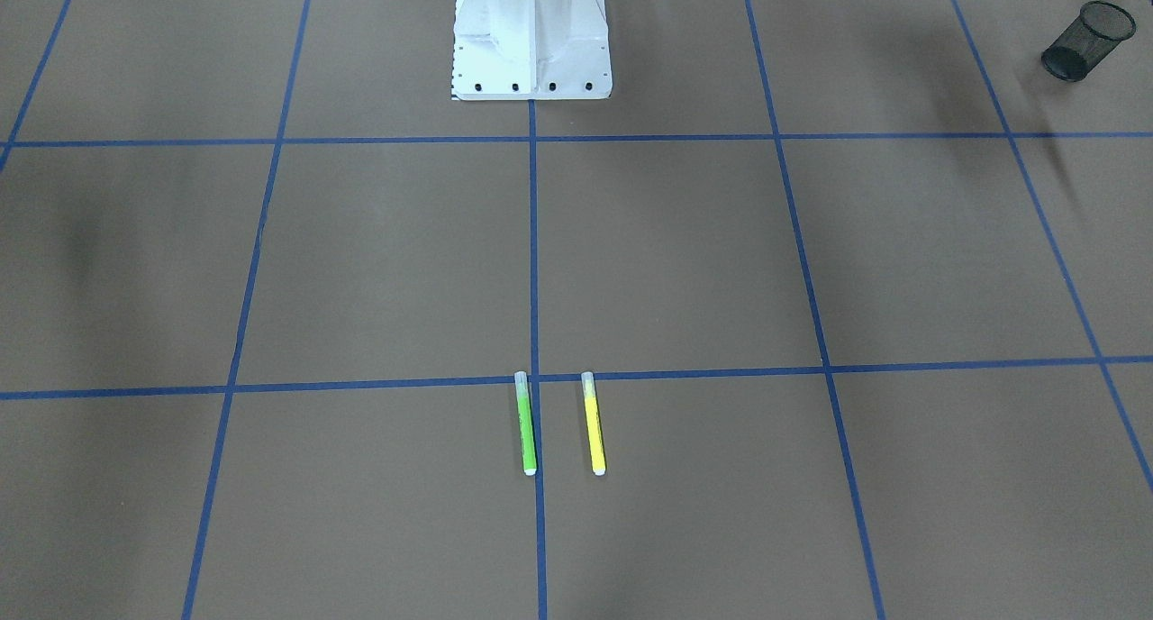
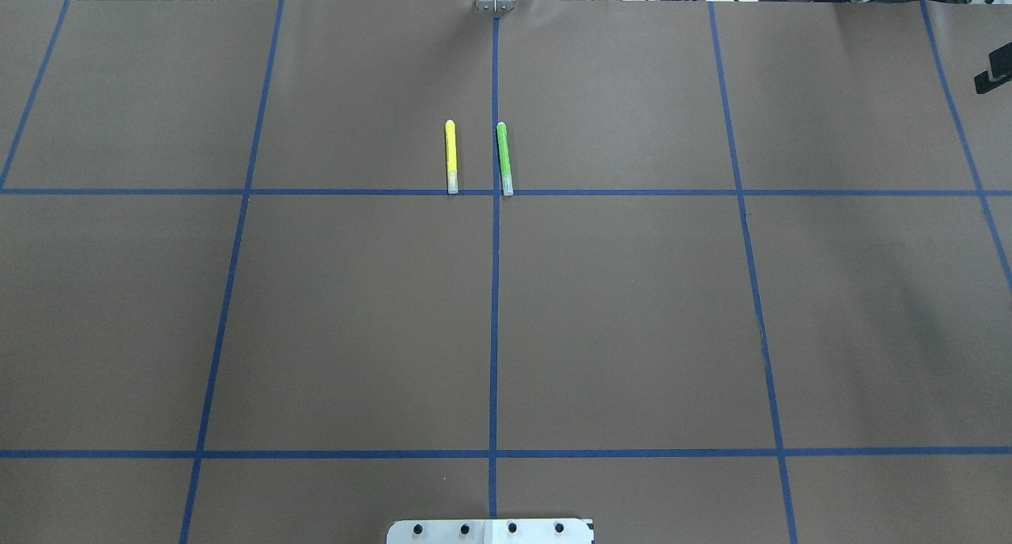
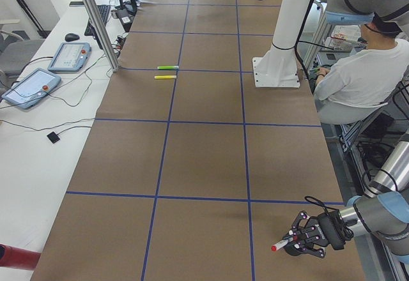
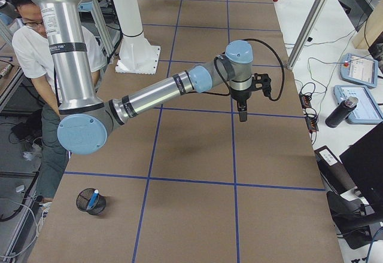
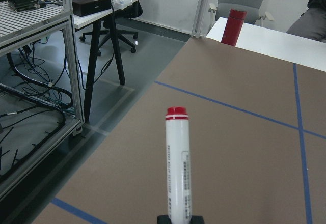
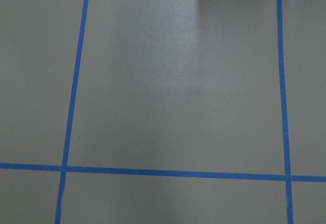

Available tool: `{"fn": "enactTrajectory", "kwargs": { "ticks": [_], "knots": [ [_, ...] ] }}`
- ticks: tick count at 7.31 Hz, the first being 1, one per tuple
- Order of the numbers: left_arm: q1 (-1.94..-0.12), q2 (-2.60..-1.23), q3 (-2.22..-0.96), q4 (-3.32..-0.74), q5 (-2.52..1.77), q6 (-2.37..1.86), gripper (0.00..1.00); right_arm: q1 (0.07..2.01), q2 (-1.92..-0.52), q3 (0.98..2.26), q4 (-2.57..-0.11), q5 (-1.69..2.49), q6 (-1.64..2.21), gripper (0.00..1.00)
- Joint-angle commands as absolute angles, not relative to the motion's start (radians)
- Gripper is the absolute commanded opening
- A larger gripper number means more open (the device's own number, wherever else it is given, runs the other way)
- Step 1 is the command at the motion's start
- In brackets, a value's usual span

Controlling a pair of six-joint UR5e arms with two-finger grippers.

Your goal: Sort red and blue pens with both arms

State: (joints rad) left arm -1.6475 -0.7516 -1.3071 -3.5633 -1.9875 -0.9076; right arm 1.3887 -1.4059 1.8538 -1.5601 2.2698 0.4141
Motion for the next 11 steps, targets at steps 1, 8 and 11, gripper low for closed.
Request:
{"fn": "enactTrajectory", "kwargs": {
  "ticks": [1,8,11],
  "knots": [
    [-1.647,-0.750,-1.283,-3.577,-2.033,-0.852,0.00,1.388,-1.417,1.856,-1.560,2.270,0.416,1.00],
    [-1.646,-0.759,-1.197,-3.570,-2.114,-0.841,0.00,1.388,-1.433,1.844,-1.559,2.275,0.416,1.00],
    [-1.658,-0.758,-1.155,-3.695,-2.083,-0.862,0.00,1.387,-1.436,1.844,-1.560,2.278,0.414,1.00]
  ]
}}
